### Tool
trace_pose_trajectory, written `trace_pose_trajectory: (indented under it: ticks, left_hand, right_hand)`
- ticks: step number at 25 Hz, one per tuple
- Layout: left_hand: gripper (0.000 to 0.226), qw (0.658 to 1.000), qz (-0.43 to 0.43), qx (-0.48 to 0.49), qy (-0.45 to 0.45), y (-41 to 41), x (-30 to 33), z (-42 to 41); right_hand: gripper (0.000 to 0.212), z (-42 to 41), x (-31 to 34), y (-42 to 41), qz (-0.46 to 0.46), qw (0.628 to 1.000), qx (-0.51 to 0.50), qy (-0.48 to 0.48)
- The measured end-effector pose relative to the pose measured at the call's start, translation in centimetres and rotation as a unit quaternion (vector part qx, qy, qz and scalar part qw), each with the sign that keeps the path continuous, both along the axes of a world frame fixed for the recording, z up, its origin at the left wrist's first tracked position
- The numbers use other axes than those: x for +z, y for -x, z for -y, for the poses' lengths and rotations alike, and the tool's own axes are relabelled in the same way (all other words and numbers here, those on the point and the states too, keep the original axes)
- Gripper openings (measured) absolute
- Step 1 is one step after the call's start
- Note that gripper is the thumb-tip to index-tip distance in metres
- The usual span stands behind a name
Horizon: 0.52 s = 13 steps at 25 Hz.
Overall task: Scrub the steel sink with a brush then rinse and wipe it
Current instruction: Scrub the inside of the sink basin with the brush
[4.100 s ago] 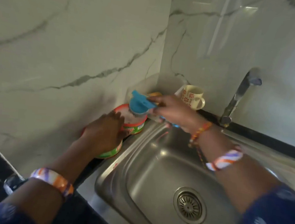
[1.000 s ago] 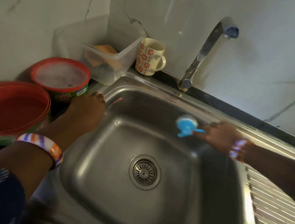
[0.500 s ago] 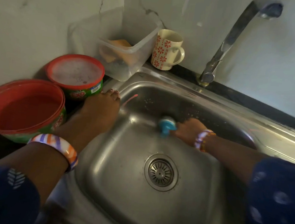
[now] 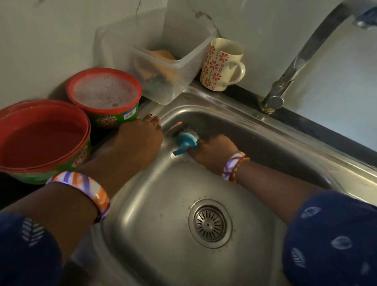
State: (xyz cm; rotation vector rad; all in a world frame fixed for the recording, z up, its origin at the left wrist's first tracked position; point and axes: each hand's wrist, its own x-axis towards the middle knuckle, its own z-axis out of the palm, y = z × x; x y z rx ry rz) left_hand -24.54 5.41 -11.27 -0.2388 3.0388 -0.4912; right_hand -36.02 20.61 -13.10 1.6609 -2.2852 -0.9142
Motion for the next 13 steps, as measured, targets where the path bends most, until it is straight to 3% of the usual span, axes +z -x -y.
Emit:
trace_pose_trajectory:
  ticks: [2,4,7,9,13]
  left_hand:
    - [0.053,1.0,-0.003,0.006,-0.006,0.0,-0.1,0.2]
    - [0.051,1.0,-0.011,0.019,-0.014,-0.1,-0.4,0.5]
    - [0.047,1.0,-0.022,0.005,-0.022,0.0,-0.4,0.2]
    - [0.047,0.999,-0.032,-0.001,-0.022,0.1,-0.4,0.2]
    - [0.047,1.0,-0.012,0.003,0.0,0.2,-0.8,0.5]
  right_hand:
    - [0.033,-2.7,0.9,0.6,-0.019,0.999,0.012,0.026]
    - [0.03,-8.0,3.6,0.4,-0.011,0.999,0.01,0.051]
    - [0.061,-13.0,5.1,0.5,-0.04,0.997,-0.047,-0.042]
    - [0.06,-10.9,4.9,0.2,-0.038,0.995,-0.02,-0.092]
    - [0.038,-0.3,1.5,0.3,-0.015,1.0,0.024,-0.013]
